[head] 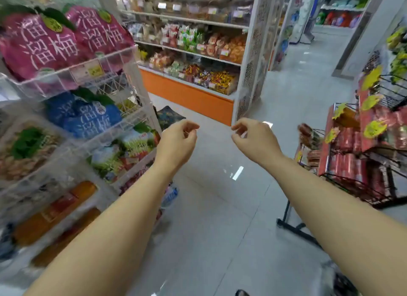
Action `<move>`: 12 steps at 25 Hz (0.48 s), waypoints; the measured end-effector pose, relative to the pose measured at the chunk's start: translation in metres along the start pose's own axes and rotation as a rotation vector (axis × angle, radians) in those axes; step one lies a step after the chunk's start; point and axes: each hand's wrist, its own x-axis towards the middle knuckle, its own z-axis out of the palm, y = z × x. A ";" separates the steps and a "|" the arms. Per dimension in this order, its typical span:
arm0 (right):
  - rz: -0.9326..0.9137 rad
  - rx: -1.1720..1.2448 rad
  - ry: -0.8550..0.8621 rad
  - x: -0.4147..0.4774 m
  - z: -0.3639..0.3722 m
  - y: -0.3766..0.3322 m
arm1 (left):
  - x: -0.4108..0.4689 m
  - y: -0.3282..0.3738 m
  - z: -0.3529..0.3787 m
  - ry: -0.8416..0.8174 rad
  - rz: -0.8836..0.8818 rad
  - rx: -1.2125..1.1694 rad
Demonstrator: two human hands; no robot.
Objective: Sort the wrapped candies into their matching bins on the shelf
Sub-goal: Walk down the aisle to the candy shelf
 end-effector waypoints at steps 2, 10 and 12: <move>0.042 -0.007 -0.014 0.019 0.015 0.023 | 0.015 -0.015 0.024 -0.037 -0.044 0.004; 0.149 -0.011 -0.241 0.141 0.060 0.131 | 0.127 -0.050 0.138 -0.160 -0.265 -0.023; 0.151 -0.033 -0.296 0.174 0.064 0.151 | 0.157 -0.049 0.162 -0.185 -0.297 -0.021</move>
